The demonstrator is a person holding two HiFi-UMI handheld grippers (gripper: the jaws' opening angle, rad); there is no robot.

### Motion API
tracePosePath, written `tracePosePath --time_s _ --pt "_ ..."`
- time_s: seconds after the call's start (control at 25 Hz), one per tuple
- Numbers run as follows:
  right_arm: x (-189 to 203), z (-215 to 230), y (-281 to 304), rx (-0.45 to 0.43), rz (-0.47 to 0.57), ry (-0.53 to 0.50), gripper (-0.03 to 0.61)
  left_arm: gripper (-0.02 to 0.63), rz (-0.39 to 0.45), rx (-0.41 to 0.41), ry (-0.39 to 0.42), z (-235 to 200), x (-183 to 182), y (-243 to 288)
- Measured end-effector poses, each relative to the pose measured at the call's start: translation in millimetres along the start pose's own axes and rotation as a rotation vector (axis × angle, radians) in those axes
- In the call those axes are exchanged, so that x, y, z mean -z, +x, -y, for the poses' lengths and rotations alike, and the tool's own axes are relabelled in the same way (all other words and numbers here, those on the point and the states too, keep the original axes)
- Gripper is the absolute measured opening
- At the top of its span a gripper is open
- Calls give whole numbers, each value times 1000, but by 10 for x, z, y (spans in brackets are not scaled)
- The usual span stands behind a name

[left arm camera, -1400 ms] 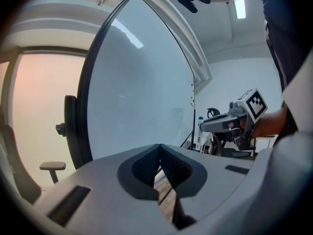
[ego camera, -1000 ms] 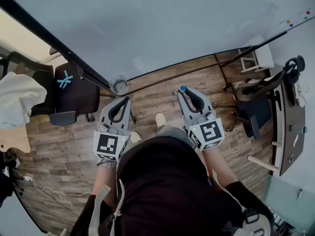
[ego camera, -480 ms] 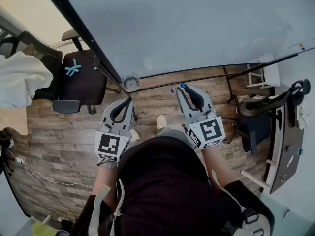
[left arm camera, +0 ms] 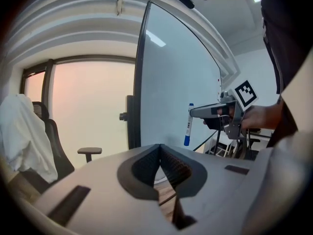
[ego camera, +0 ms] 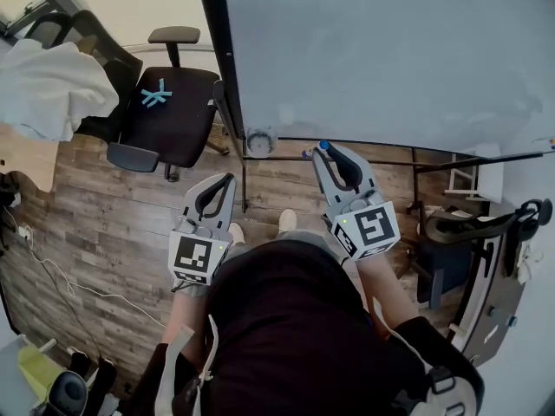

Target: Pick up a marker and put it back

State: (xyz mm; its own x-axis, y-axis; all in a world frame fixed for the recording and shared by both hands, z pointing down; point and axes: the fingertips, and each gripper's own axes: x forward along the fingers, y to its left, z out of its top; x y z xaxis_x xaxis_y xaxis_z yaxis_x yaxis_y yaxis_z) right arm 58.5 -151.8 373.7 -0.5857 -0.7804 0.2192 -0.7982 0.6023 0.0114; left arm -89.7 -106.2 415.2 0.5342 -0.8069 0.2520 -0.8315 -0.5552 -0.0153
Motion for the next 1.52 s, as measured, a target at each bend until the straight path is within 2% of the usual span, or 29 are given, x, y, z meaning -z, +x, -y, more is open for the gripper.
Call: tracePosePath --time_s 0.4,0.84,1.12,1.52 --pt "-161 -321 394 -169 15 -45 77 9 -4 -154 -44 -217 87 -310" --pt "-92 -625 746 -323 -9 -74 77 9 -29 -312 -98 -345 242 -653" --pt "43 -780 939 -379 -31 -114 77 9 -61 -387 -124 -394 371 -867" --pt "338 -885 1111 -425 -85 -110 77 9 -87 -454 -137 -387 444 -1055"
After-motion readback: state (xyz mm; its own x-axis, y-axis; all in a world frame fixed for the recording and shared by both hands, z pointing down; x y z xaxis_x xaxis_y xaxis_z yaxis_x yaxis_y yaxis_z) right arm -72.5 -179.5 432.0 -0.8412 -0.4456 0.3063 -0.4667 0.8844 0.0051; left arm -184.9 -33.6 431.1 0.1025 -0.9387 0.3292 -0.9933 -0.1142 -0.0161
